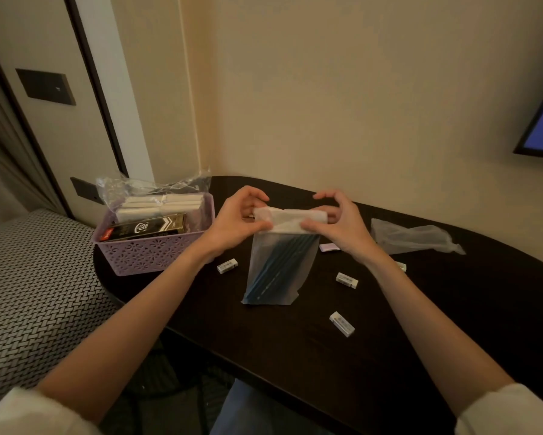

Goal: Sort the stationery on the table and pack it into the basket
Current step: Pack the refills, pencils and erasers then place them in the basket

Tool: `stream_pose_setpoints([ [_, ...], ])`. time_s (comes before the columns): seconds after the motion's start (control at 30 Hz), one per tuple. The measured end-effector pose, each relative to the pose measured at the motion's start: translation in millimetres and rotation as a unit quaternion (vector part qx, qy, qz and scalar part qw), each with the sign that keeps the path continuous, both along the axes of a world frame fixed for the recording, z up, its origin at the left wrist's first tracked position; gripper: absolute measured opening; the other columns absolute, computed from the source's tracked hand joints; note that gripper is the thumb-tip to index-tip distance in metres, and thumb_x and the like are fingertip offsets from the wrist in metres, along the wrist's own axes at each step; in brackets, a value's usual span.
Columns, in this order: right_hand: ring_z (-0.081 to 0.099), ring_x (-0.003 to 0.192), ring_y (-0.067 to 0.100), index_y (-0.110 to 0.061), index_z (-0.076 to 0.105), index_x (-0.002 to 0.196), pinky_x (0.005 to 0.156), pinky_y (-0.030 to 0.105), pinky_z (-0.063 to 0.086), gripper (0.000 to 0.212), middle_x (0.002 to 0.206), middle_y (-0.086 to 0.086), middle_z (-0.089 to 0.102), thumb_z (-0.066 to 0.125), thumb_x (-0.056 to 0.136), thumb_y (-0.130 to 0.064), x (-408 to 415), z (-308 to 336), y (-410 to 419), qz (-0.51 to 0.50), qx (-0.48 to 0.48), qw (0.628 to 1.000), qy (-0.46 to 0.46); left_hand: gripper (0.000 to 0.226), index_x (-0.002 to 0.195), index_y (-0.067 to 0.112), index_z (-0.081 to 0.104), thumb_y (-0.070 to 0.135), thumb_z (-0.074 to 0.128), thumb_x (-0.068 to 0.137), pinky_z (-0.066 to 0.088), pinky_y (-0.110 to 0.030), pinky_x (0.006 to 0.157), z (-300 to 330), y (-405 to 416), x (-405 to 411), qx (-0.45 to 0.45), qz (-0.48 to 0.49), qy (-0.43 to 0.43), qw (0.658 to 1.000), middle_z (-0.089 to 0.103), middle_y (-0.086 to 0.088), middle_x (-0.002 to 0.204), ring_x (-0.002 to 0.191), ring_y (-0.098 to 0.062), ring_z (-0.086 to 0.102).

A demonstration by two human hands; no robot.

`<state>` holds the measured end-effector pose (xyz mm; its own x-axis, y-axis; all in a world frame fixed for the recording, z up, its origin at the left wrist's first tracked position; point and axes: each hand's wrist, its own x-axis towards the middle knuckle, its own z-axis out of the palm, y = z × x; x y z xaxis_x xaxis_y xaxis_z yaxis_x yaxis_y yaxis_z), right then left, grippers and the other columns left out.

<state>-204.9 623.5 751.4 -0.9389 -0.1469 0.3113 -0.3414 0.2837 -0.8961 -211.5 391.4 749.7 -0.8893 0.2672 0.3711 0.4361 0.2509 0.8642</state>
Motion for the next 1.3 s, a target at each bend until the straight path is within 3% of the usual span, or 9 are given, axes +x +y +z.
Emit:
stream_pose_setpoints([
  [0.27,0.059,0.098,0.003,-0.018,0.069,0.106,0.079,0.020,0.050,0.029,0.102,-0.009,0.065,0.077,0.078,-0.016,1.9,9.0,-4.0,0.053,0.149,0.987,0.009,0.057,0.125,0.013,0.049,0.003,0.076,0.075,0.058,-0.036,0.085,-13.0,1.8,11.0,0.114,0.027,-0.097,0.988,0.065,-0.013,0.112,0.101,-0.019,0.068],
  [0.43,0.060,0.099,0.004,-0.018,0.071,0.105,0.088,0.027,0.050,0.030,0.100,-0.009,0.068,0.078,0.077,-0.013,5.1,14.7,-11.0,0.050,0.151,0.987,0.028,0.047,0.115,0.034,0.053,0.023,0.077,0.075,0.049,-0.031,0.097,-27.5,-9.2,26.4,-0.037,-0.069,-0.206,0.976,0.060,0.010,0.119,0.109,-0.004,0.059],
  [0.53,0.061,0.099,0.003,-0.020,0.072,0.103,0.085,0.024,0.050,0.028,0.100,-0.007,0.069,0.078,0.077,-0.013,5.9,19.8,-18.8,0.055,0.148,0.987,0.033,0.041,0.109,0.037,0.052,0.020,0.076,0.079,0.048,-0.021,0.088,-39.7,-8.2,33.7,-0.105,-0.094,-0.235,0.962,0.058,0.015,0.116,0.105,0.001,0.056],
  [0.67,0.063,0.099,0.004,-0.019,0.072,0.101,0.085,0.023,0.052,0.024,0.100,-0.006,0.070,0.076,0.079,-0.012,7.7,32.6,-28.3,0.070,0.130,0.987,0.060,0.039,0.122,0.024,0.056,0.018,0.070,0.086,0.053,-0.022,0.086,-40.9,-13.4,35.2,-0.102,-0.080,-0.174,0.976,0.059,0.009,0.122,0.107,0.000,0.059],
  [0.8,0.062,0.089,-0.003,-0.022,0.070,0.095,0.078,0.018,0.049,0.023,0.093,-0.009,0.069,0.078,0.077,-0.010,3.7,46.8,-37.9,0.045,0.047,0.992,0.104,0.021,0.108,0.019,0.062,0.015,0.067,0.088,0.056,-0.020,0.079,-17.9,-33.0,37.3,-0.140,-0.010,-0.021,0.990,0.064,0.011,0.105,0.098,-0.002,0.064],
  [0.97,0.063,0.091,-0.002,-0.016,0.070,0.098,0.080,0.011,0.047,0.025,0.095,-0.006,0.069,0.079,0.076,-0.010,-9.7,63.1,-70.5,0.041,-0.036,0.988,0.146,0.010,0.095,0.015,0.066,0.019,0.068,0.086,0.045,-0.019,0.061,24.2,-74.6,37.1,-0.265,0.076,0.146,0.950,0.062,0.006,0.078,0.070,-0.004,0.058],
  [1.1,0.060,0.088,-0.010,-0.015,0.069,0.102,0.083,0.009,0.047,0.025,0.093,-0.011,0.067,0.076,0.079,-0.009,-29.1,62.4,-111.6,0.078,0.048,0.975,0.202,0.006,0.088,0.016,0.067,0.018,0.068,0.083,0.038,-0.016,0.057,45.4,-123.4,31.4,-0.307,0.149,0.198,0.919,0.057,0.012,0.067,0.057,0.000,0.052],
  [1.2,0.063,0.086,0.005,-0.013,0.070,0.097,0.078,0.020,0.050,0.017,0.092,-0.004,0.069,0.074,0.081,-0.013,-46.2,50.0,-142.5,0.077,0.131,0.950,0.272,0.014,0.096,0.014,0.070,0.012,0.068,0.082,0.042,-0.021,0.058,40.9,-151.2,26.7,-0.342,0.214,0.241,0.883,0.065,0.004,0.072,0.061,-0.009,0.058],
  [1.3,0.061,0.084,0.021,-0.010,0.067,0.092,0.073,0.028,0.041,0.016,0.088,0.003,0.068,0.074,0.078,-0.010,-65.6,28.7,-172.5,0.034,0.252,0.884,0.392,0.025,0.108,0.011,0.068,0.015,0.068,0.083,0.052,-0.036,0.066,23.1,-169.6,20.0,-0.379,0.278,0.262,0.843,0.071,-0.005,0.087,0.074,-0.023,0.065],
])
